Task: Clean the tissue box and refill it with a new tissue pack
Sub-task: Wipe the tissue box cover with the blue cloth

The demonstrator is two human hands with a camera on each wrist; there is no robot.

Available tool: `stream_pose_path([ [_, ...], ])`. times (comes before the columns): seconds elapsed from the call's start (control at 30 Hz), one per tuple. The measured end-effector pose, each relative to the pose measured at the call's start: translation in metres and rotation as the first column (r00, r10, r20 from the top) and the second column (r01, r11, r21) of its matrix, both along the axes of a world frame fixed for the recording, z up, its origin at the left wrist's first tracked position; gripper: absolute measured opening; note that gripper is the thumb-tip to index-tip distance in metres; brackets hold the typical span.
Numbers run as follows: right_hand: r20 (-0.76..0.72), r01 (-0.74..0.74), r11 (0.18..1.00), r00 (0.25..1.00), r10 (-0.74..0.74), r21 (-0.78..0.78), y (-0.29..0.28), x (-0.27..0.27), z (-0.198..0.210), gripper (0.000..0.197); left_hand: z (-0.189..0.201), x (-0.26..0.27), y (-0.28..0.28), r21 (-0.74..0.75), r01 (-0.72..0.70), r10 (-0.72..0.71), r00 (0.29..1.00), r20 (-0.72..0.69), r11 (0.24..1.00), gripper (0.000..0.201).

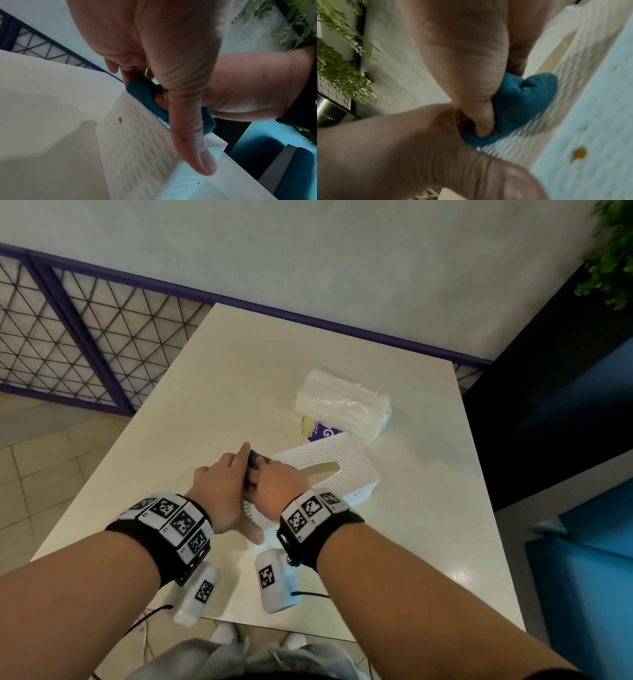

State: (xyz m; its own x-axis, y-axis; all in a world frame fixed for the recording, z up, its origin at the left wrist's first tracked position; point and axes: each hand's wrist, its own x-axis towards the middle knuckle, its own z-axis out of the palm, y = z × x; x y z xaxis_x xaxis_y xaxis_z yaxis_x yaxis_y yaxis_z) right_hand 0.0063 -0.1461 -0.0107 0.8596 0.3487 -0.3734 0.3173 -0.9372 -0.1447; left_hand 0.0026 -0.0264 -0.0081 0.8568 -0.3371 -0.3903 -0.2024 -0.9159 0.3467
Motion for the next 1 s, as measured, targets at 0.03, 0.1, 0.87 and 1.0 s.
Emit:
stream_pose_path([
  [0.03, 0.006, -0.048, 0.998, 0.999, 0.047, 0.033, -0.008, -0.001, 0.001, 0.039, 0.000, 0.000, -0.001, 0.021, 0.009, -0.009, 1.000, 0.001, 1.000, 0.162],
  [0.1, -0.050, -0.166, 0.983, 0.984, 0.170, 0.075, -0.025, -0.007, 0.003, 0.035, 0.001, -0.001, -0.004, 0.083, 0.028, -0.030, 0.999, 0.029, 0.996, 0.160],
  [0.87, -0.019, 0.126, 0.984, 0.991, -0.130, -0.126, -0.147, -0.013, 0.029, 0.047, 0.005, -0.001, -0.006, 0.251, 0.081, -0.093, 0.995, 0.035, 0.965, 0.149],
  [1.0, 0.031, 0.310, 0.938, 0.951, -0.309, -0.156, -0.128, -0.012, 0.022, 0.042, 0.012, 0.005, -0.016, 0.335, 0.133, -0.147, 0.989, 0.016, 0.933, 0.132],
])
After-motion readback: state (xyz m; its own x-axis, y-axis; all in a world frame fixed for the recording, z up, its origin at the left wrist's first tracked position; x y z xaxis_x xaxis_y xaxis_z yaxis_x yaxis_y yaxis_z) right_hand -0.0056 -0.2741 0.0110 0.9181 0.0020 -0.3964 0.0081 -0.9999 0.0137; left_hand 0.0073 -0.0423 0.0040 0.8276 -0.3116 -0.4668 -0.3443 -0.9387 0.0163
